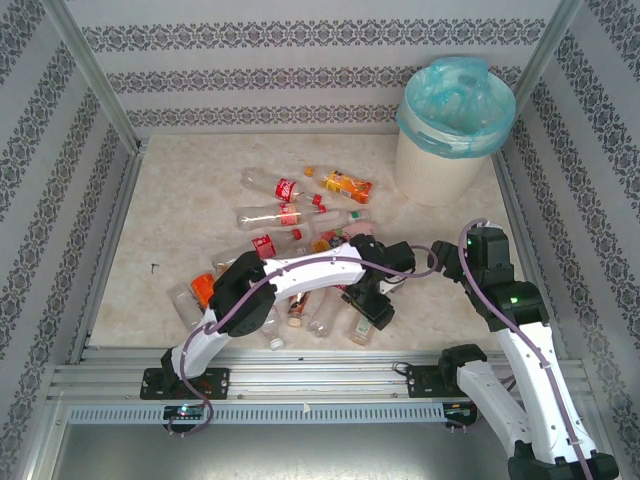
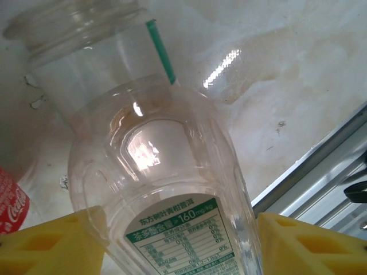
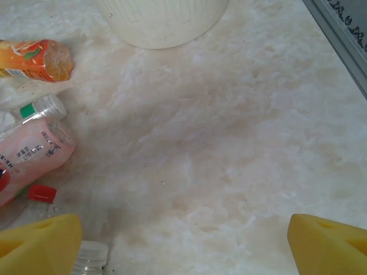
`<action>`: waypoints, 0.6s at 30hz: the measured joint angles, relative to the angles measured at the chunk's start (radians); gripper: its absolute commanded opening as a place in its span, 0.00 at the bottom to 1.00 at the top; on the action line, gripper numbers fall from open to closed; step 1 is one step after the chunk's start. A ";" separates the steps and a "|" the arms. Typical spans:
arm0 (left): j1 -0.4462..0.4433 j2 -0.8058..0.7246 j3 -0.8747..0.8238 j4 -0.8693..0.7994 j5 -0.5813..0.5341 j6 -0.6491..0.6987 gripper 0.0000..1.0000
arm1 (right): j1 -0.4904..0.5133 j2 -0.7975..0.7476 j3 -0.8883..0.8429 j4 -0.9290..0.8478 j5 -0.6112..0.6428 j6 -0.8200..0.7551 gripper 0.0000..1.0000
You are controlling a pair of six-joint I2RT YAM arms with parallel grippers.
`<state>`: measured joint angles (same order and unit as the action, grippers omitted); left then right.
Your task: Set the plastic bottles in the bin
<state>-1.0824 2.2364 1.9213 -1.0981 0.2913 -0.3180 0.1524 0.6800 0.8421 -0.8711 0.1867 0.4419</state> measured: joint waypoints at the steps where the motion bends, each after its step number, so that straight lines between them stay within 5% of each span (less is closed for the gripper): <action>1: 0.005 0.002 0.002 -0.001 0.008 0.000 0.64 | 0.000 0.000 0.000 0.000 0.000 0.000 0.92; 18: 0.011 0.047 0.030 -0.009 0.019 0.008 0.75 | 0.000 0.003 0.000 0.000 0.008 0.000 0.92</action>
<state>-1.0710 2.2837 1.9511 -1.1072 0.3103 -0.3099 0.1520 0.6834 0.8421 -0.8711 0.1951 0.4416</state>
